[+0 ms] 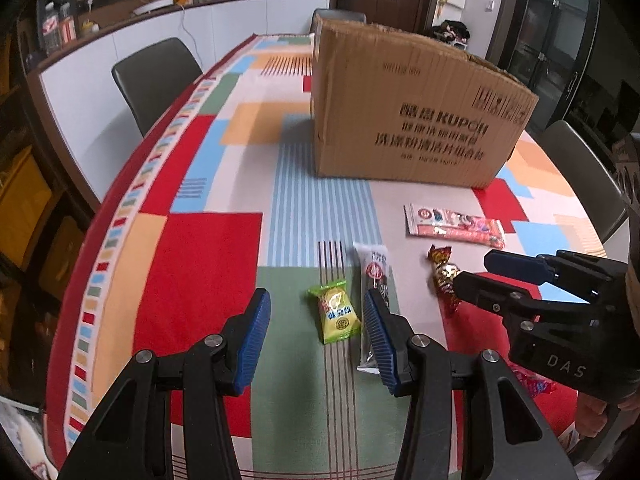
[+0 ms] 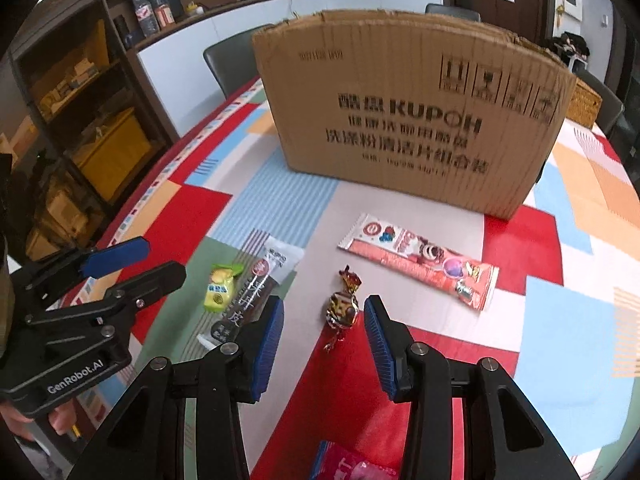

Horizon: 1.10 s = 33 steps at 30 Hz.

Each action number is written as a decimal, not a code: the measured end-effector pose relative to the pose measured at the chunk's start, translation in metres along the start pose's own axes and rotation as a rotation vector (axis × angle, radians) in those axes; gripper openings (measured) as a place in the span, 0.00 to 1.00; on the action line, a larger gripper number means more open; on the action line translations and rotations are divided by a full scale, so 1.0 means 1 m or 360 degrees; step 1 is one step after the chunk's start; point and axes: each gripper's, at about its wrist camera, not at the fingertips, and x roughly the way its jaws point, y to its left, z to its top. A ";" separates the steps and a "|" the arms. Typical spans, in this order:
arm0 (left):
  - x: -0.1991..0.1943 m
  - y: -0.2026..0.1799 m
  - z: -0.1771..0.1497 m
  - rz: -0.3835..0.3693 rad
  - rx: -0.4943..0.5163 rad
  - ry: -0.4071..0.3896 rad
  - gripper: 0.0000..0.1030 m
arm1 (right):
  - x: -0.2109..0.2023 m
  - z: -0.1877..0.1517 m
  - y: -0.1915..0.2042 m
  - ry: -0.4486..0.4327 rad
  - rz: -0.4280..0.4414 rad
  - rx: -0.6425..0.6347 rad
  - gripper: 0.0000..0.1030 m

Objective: Organize snacks
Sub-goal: 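Grasp the yellow-green candy pack with the left gripper while the right gripper grasps the gold-wrapped candy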

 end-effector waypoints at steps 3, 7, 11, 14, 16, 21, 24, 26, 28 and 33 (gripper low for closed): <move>0.008 0.001 -0.002 -0.0015 -0.0011 0.0034 0.46 | 0.007 0.000 -0.001 0.0023 -0.0003 0.0005 0.42; 0.018 0.000 -0.003 -0.0036 -0.0017 0.0075 0.46 | 0.014 -0.001 -0.002 0.0051 -0.0004 0.0013 0.42; 0.028 -0.003 -0.003 -0.0053 -0.0019 0.0111 0.44 | 0.021 0.000 -0.004 0.0067 -0.0008 0.0024 0.42; 0.035 -0.005 -0.003 -0.0067 -0.0024 0.0136 0.43 | 0.025 0.001 -0.006 0.0077 -0.0009 0.0030 0.42; 0.038 -0.006 -0.002 -0.0072 -0.0026 0.0144 0.43 | 0.028 0.002 -0.007 0.0081 -0.0014 0.0028 0.42; 0.040 -0.005 0.001 -0.0070 -0.0040 0.0142 0.42 | 0.033 0.003 -0.008 0.0096 -0.0013 0.0035 0.42; 0.039 -0.003 0.000 -0.0050 -0.0038 0.0141 0.42 | 0.037 0.003 -0.008 0.0104 -0.0016 0.0036 0.42; 0.040 -0.001 -0.001 -0.0035 -0.0035 0.0145 0.41 | 0.038 0.003 -0.007 0.0105 -0.0023 0.0029 0.42; 0.041 0.000 -0.001 -0.0034 -0.0036 0.0150 0.41 | 0.040 0.003 -0.005 0.0106 -0.0030 0.0016 0.42; 0.047 -0.001 0.000 -0.0053 -0.0045 0.0168 0.38 | 0.045 0.004 -0.002 0.0110 -0.0021 0.0003 0.42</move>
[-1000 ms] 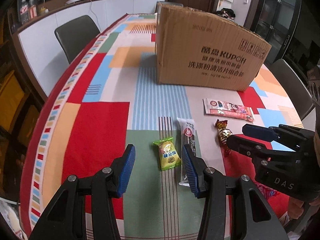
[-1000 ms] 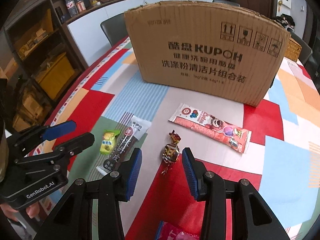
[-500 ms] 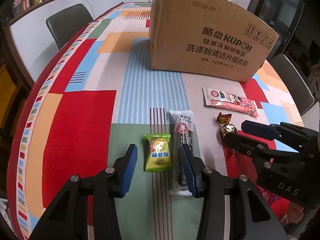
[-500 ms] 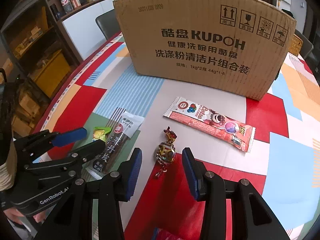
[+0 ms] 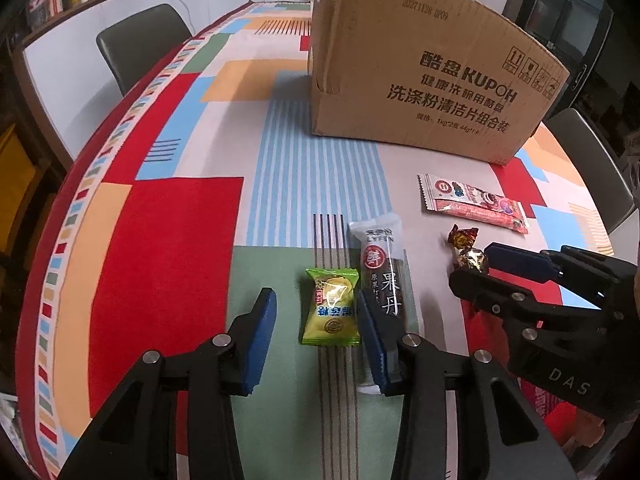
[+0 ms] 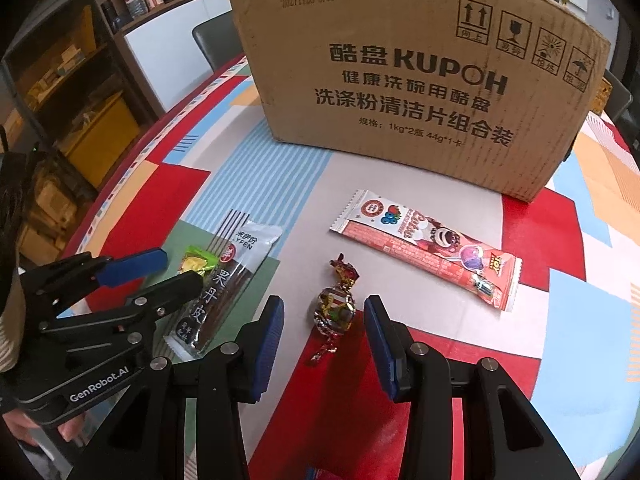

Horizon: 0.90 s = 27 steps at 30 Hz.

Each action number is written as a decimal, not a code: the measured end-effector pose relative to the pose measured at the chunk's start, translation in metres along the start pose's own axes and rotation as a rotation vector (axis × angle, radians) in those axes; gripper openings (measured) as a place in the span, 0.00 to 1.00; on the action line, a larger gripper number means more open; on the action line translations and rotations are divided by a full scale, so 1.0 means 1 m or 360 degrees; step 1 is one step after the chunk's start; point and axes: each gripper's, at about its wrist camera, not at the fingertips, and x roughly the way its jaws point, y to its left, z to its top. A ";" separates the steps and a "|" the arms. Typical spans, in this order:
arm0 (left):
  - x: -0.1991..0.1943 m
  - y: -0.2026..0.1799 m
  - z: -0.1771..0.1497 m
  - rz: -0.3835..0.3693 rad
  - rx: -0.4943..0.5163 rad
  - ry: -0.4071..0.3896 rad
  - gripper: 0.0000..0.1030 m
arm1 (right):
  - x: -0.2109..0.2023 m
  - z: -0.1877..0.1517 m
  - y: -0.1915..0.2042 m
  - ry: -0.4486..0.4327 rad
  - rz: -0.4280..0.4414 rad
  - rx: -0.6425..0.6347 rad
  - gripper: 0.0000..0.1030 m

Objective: Organize snacks
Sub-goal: 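Grasp the yellow-green candy pack with the left gripper while the right gripper grasps the gold-wrapped candy, then carry both candies over the box and open both grippers to drop them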

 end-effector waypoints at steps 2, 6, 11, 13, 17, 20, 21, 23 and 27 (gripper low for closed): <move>0.004 -0.001 -0.001 -0.0014 -0.0001 0.0016 0.37 | 0.002 0.001 -0.001 0.0003 -0.0001 0.0004 0.41; 0.004 -0.005 -0.001 -0.0009 0.0013 0.0006 0.33 | 0.004 0.002 -0.002 0.0000 -0.0006 0.0011 0.41; 0.005 -0.009 -0.001 -0.0037 0.0023 0.0009 0.23 | 0.007 0.001 -0.003 0.0017 -0.0001 0.0010 0.30; 0.004 -0.010 -0.001 -0.0052 0.0019 0.0011 0.22 | 0.010 0.001 -0.003 0.0028 0.0001 0.0009 0.25; 0.000 -0.010 -0.001 -0.0051 0.0015 -0.0005 0.21 | 0.010 0.001 -0.002 0.0012 -0.0017 -0.0007 0.21; -0.008 -0.012 0.000 -0.0050 0.0017 -0.0038 0.21 | 0.008 0.001 -0.003 0.0003 -0.0021 0.0000 0.21; -0.012 -0.013 0.001 -0.0048 0.0022 -0.0053 0.20 | 0.006 0.001 -0.004 -0.0004 -0.0019 0.0005 0.21; -0.017 -0.014 0.002 -0.0050 0.0029 -0.0074 0.20 | -0.001 0.000 -0.003 -0.0028 -0.0016 0.0001 0.21; -0.030 -0.019 0.003 -0.0064 0.0041 -0.0120 0.20 | -0.018 0.000 -0.003 -0.0084 -0.0009 -0.0005 0.21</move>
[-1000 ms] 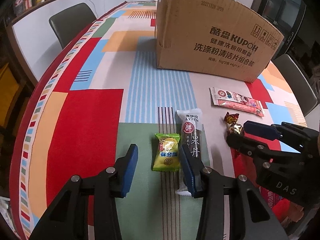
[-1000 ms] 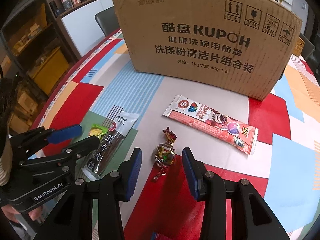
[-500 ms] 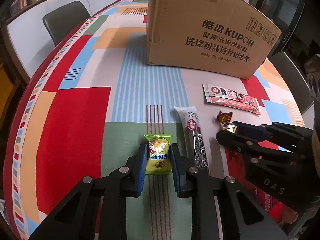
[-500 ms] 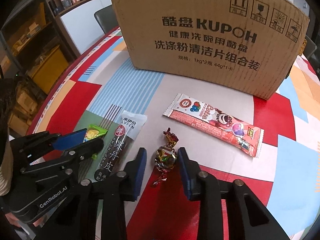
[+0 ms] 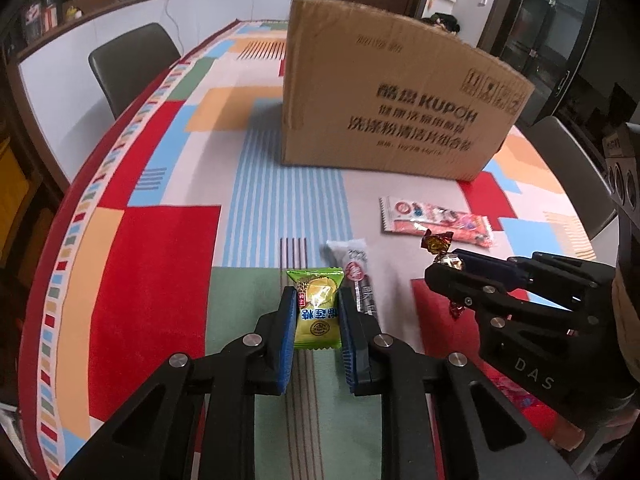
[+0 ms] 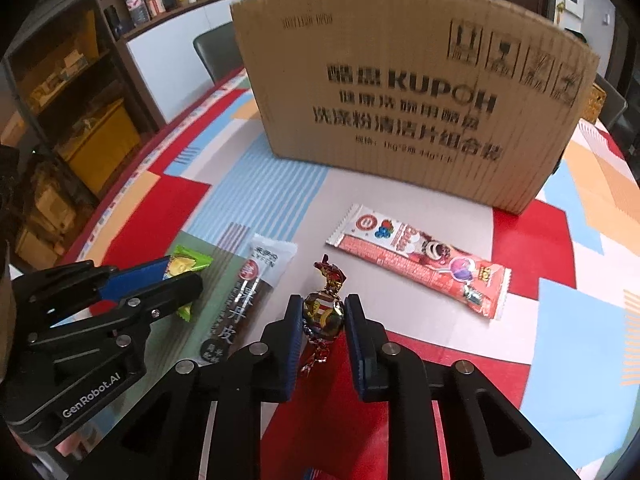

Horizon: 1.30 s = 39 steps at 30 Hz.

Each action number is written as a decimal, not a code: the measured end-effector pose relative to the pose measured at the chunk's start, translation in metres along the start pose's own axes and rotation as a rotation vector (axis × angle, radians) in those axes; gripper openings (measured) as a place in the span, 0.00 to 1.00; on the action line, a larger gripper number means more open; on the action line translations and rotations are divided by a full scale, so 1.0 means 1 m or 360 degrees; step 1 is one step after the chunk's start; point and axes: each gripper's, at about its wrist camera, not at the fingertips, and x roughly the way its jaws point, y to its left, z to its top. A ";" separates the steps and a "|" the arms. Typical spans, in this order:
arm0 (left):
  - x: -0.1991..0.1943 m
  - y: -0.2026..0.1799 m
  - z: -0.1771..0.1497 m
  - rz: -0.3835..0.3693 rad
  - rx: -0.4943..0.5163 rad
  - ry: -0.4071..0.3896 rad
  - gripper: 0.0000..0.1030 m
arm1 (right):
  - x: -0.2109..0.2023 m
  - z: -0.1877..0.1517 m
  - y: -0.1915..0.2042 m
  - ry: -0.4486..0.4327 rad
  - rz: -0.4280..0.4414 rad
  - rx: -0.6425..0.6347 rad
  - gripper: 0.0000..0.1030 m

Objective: Organize snacks
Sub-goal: 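Carry both candies over the box and open both grippers to drop them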

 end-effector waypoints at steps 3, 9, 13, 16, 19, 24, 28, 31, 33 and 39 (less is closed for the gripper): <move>-0.010 -0.003 0.003 -0.0009 0.0011 -0.0039 0.20 | -0.013 0.001 0.000 -0.0042 0.0014 0.0000 0.21; -0.032 -0.014 0.012 -0.0018 0.0048 -0.0137 0.20 | -0.041 0.004 -0.001 -0.0142 0.0036 0.0001 0.21; -0.048 -0.021 0.019 -0.0032 0.0074 -0.0204 0.20 | -0.056 0.009 -0.001 -0.0208 0.0042 0.0006 0.21; -0.060 -0.026 0.025 -0.0042 0.0091 -0.0260 0.20 | -0.071 0.012 -0.003 -0.0269 0.0041 0.0008 0.21; -0.070 -0.030 0.031 -0.0050 0.0109 -0.0315 0.20 | -0.083 0.016 -0.005 -0.0324 0.0037 0.0007 0.21; -0.083 -0.038 0.043 -0.0060 0.0146 -0.0390 0.20 | -0.102 0.023 -0.007 -0.0417 0.0035 0.0010 0.21; -0.093 -0.044 0.054 -0.0066 0.0166 -0.0448 0.20 | -0.112 0.030 -0.009 -0.0470 0.0025 0.0012 0.21; -0.099 -0.048 0.063 -0.0069 0.0184 -0.0497 0.20 | -0.117 0.035 -0.011 -0.0502 0.0020 0.0011 0.21; -0.103 -0.051 0.069 -0.0070 0.0193 -0.0524 0.20 | -0.122 0.040 -0.012 -0.0530 0.0019 0.0013 0.21; -0.112 -0.060 0.090 -0.0072 0.0222 -0.0602 0.20 | -0.136 0.056 -0.019 -0.0605 0.0039 0.0032 0.21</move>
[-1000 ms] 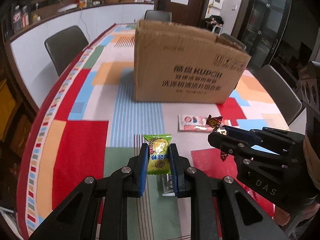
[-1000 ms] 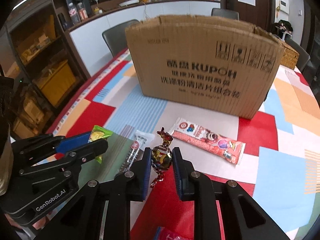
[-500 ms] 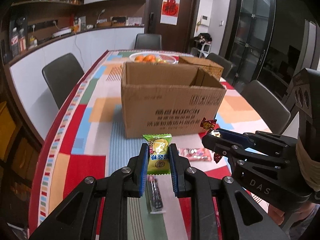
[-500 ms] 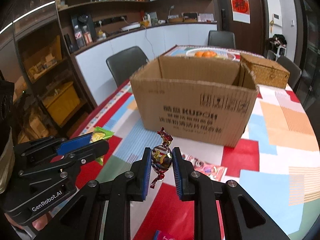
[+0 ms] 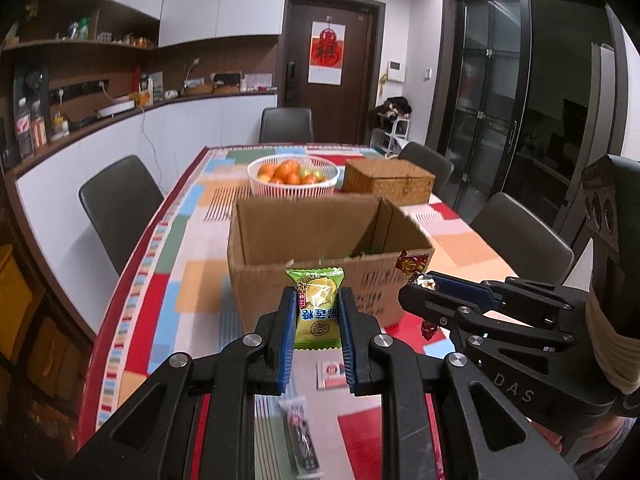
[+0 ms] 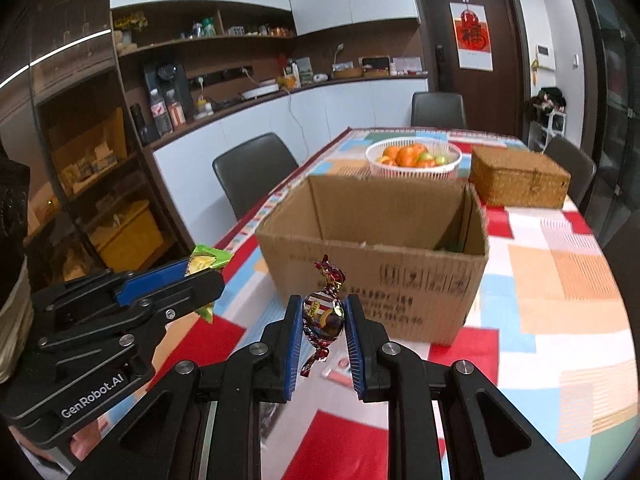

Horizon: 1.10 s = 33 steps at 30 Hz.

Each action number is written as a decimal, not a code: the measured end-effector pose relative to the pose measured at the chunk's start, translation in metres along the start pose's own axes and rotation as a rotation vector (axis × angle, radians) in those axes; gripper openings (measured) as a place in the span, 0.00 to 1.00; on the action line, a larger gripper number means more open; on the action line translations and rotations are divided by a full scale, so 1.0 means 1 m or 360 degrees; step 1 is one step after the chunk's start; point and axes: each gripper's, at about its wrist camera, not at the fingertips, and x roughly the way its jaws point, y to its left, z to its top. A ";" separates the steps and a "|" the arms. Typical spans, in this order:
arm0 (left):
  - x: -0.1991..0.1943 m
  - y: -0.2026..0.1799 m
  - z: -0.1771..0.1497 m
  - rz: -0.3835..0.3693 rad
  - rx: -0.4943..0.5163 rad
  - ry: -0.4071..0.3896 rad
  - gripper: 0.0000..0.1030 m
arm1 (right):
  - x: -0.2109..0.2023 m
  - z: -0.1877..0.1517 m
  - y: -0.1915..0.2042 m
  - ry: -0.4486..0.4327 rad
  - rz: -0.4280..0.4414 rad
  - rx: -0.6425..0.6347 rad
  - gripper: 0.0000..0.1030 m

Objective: Organize snacks
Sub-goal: 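Carry both candies over the box and open both grippers to drop them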

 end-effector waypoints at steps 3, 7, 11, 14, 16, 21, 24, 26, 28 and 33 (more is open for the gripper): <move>0.003 -0.002 0.011 -0.0001 0.0015 -0.0026 0.20 | -0.002 0.010 -0.004 -0.0037 -0.0017 -0.0007 0.21; 0.010 -0.001 0.025 0.0007 0.0025 -0.0039 0.20 | -0.002 0.024 -0.009 -0.0073 -0.0057 -0.0023 0.21; 0.018 -0.001 0.037 0.0024 0.0035 -0.0046 0.20 | 0.004 0.039 -0.016 -0.0089 -0.0093 -0.0037 0.21; 0.025 0.001 0.047 0.0020 0.0035 -0.0039 0.20 | 0.010 0.047 -0.020 -0.0086 -0.0109 -0.0044 0.21; 0.031 0.002 0.052 0.0028 0.0041 -0.0034 0.20 | 0.015 0.052 -0.022 -0.0082 -0.0116 -0.0052 0.21; 0.050 0.005 0.062 0.0044 0.0049 -0.0004 0.20 | 0.029 0.064 -0.031 -0.0057 -0.0147 -0.0059 0.21; 0.063 0.009 0.066 0.0057 0.0048 0.0026 0.20 | 0.039 0.071 -0.037 -0.0031 -0.0165 -0.0062 0.21; 0.071 0.012 0.068 0.0063 0.0049 0.0048 0.20 | 0.046 0.074 -0.041 -0.0006 -0.0172 -0.0058 0.21; 0.082 0.012 0.070 0.0067 0.0054 0.0077 0.20 | 0.054 0.076 -0.044 0.0017 -0.0184 -0.0066 0.21; 0.103 0.017 0.073 0.0071 0.0046 0.0135 0.20 | 0.071 0.078 -0.048 0.0066 -0.0212 -0.0073 0.21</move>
